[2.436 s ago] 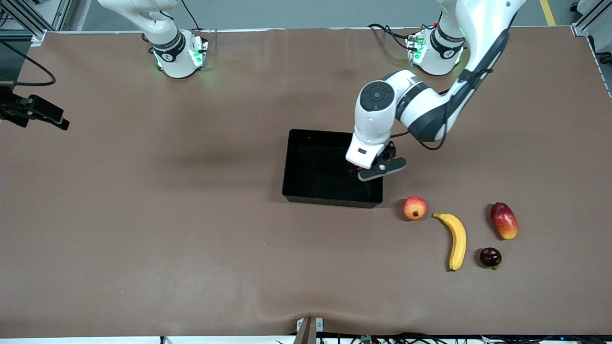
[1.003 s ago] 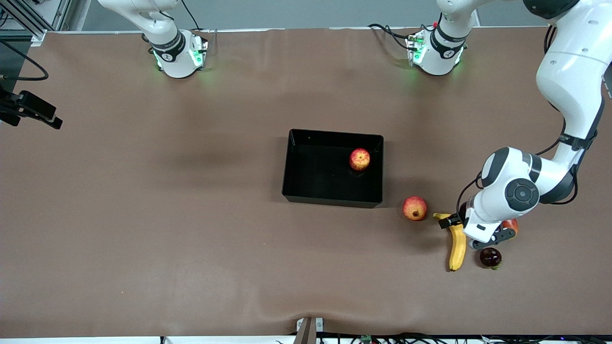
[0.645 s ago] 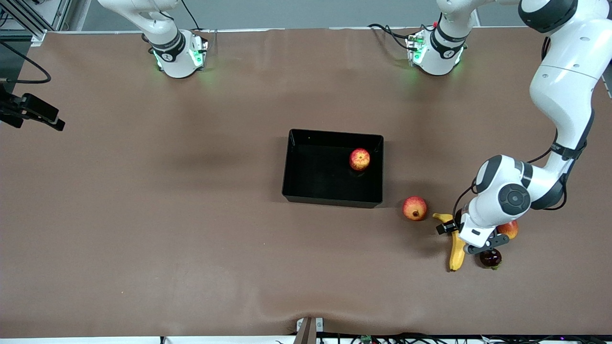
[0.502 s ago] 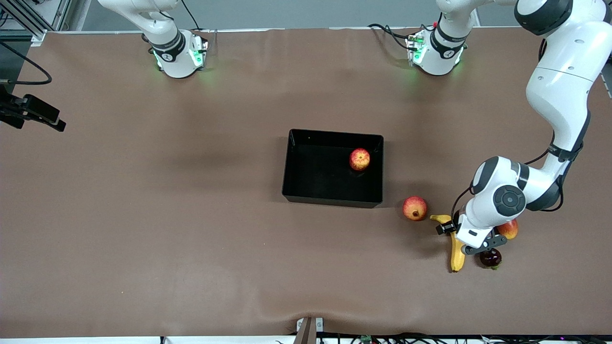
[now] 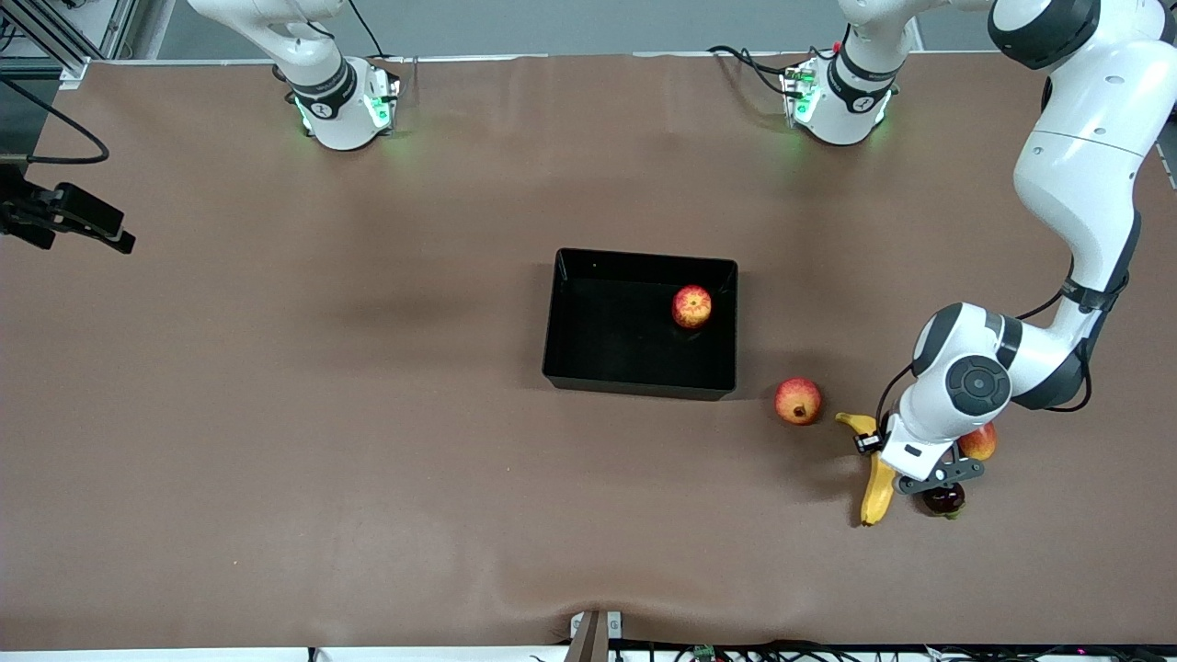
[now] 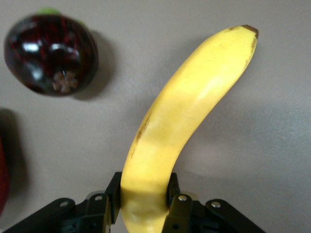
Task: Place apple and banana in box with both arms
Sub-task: 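Lift the banana with the left gripper and carry it over the box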
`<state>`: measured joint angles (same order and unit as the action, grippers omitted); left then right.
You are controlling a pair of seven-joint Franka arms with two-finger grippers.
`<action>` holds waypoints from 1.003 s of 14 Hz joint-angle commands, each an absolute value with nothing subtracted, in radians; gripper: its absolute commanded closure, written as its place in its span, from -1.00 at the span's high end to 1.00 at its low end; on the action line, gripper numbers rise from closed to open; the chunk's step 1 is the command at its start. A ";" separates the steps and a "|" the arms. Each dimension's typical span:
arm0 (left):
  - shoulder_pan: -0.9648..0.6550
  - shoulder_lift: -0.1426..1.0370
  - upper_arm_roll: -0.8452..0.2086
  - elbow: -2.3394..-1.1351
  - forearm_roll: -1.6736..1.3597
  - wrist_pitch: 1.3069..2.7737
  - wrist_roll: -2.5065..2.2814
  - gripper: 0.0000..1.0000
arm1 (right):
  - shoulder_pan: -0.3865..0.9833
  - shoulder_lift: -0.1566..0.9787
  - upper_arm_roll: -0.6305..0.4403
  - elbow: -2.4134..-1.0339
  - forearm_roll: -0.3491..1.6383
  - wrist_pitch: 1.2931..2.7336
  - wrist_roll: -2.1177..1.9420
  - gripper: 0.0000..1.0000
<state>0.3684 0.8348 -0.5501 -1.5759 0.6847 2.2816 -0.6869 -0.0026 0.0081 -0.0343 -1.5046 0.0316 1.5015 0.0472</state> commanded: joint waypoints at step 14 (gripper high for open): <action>0.362 0.678 -0.911 -1.548 0.637 1.845 -0.632 -1.00 | 0.018 0.012 -0.032 -1.485 0.041 1.488 0.061 1.00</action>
